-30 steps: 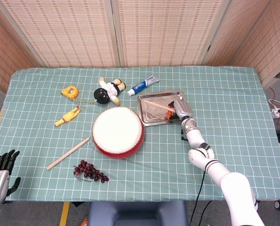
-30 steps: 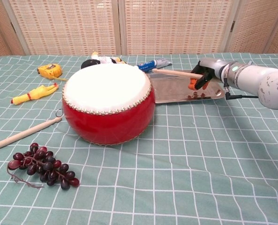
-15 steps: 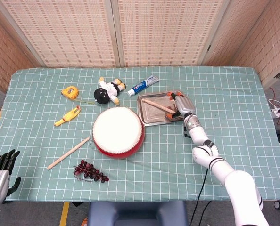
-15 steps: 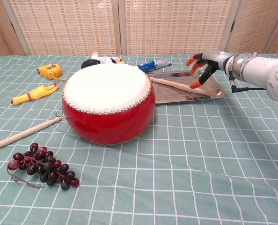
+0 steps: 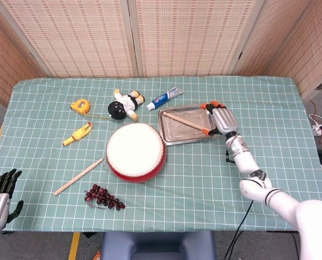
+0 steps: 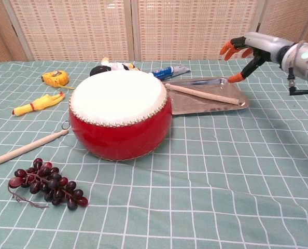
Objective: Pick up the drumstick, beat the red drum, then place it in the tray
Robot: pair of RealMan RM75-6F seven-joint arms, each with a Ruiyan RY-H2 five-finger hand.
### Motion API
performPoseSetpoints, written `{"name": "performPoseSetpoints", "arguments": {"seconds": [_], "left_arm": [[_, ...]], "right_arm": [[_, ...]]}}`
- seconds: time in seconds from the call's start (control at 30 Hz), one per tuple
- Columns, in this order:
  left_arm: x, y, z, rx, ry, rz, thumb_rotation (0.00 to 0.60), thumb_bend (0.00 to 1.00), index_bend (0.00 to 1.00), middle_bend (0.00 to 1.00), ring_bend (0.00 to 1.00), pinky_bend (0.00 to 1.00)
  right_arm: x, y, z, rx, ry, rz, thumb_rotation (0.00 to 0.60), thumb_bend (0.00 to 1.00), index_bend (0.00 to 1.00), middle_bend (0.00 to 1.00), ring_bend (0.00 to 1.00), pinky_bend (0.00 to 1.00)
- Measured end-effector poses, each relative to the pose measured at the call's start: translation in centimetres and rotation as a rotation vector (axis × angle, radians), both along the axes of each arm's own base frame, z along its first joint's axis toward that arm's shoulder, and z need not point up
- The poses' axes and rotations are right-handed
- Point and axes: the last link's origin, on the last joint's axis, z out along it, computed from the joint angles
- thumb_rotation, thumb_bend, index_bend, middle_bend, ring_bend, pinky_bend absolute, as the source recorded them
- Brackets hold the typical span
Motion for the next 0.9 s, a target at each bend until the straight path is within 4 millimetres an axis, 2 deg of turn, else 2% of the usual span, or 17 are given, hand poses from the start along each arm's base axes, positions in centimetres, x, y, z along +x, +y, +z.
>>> {"name": "performPoseSetpoints", "arguments": {"seconds": [0.2,0.37,0.47,0.63,0.73,0.9], "left_arm": [[0.6,0.8,0.2,0.01,0.001,-0.023,0.6,0.36,0.07,0.01,0.0,0.01],[1.2,1.5,0.4,0.021,0.003,-0.041,0.6,0.36,0.07,0.01,0.0,0.01],[1.7,1.8,0.4,0.022,-0.001,-0.051,0.6,0.36,0.07,0.01,0.0,0.01],[2.2,2.0,0.5,0.03,0.001,-0.063,0.6,0.36,0.07,0.01,0.0,0.01],[2.4,2.0,0.7,0.037,0.001,-0.065,0.6,0.36,0.07,0.01,0.0,0.01],[2.7,2.1,0.8,0.041,0.003,-0.067,0.6,0.36,0.07,0.01,0.0,0.01]], "right_arm": [[-2.1,6.2,4.3,-0.018,0.036,0.02,0.6,0.19,0.15,0.2,0.05,0.14],[-5.7,13.9,9.3,-0.084,0.062,-0.066,0.6,0.19,0.1,0.14,0.01,0.1],[-7.6,18.2,11.7,-0.132,0.078,-0.123,0.6,0.19,0.03,0.11,0.0,0.07],[-8.8,23.9,13.0,-0.155,0.08,-0.169,0.6,0.19,0.0,0.01,0.0,0.0],[-8.8,25.9,13.2,-0.153,0.062,-0.174,0.6,0.19,0.0,0.01,0.0,0.0],[-8.7,27.8,13.2,-0.15,0.044,-0.171,0.6,0.19,0.0,0.01,0.0,0.0]]}}
